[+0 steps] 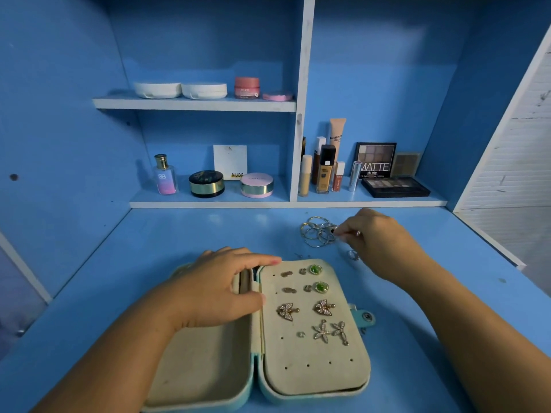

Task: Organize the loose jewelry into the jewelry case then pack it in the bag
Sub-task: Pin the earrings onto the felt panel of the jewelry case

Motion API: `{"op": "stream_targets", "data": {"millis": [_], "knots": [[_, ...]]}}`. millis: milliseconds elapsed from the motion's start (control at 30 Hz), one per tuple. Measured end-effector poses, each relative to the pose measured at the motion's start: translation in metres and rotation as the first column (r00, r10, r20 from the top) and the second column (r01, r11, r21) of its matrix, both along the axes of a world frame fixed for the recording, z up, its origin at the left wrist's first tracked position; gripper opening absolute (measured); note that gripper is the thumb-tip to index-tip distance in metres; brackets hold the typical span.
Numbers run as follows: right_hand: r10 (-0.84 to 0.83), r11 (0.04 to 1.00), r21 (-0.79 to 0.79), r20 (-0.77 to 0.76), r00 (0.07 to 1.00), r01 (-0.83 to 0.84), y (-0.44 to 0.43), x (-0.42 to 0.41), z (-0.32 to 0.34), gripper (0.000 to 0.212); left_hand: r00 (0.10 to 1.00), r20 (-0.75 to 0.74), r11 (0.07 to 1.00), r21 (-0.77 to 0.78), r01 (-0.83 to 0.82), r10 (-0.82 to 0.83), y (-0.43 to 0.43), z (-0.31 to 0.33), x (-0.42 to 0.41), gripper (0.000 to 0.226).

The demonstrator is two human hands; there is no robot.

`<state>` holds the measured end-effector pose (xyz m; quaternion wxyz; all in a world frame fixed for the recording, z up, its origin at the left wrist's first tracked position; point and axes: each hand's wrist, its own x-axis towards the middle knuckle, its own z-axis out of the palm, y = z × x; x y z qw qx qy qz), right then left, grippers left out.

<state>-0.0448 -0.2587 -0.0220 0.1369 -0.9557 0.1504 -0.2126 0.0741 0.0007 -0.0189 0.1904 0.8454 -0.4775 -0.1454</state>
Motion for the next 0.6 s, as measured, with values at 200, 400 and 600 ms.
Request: {"op": "stream_targets", "data": {"millis": [200,400,600], "knots": [[0.136,0.991,-0.021,-0.009,0.991,-0.136,0.002,0.012,-0.005,0.017,1.000,-0.015,1.000,0.002,-0.005,0.005,-0.001,0.000,0.000,0.063],[0.287,0.958,0.026,-0.126,0.950,-0.286,0.014,0.034,-0.009,0.019,1.000,-0.012,1.000,0.000,-0.008,0.008,-0.002,-0.002,0.001,0.063],[0.298,0.952,0.094,-0.092,0.950,-0.290,0.016,0.039,-0.013,0.015,1.000,-0.025,1.000,0.002,-0.015,0.015,-0.002,-0.001,0.001,0.064]]}}
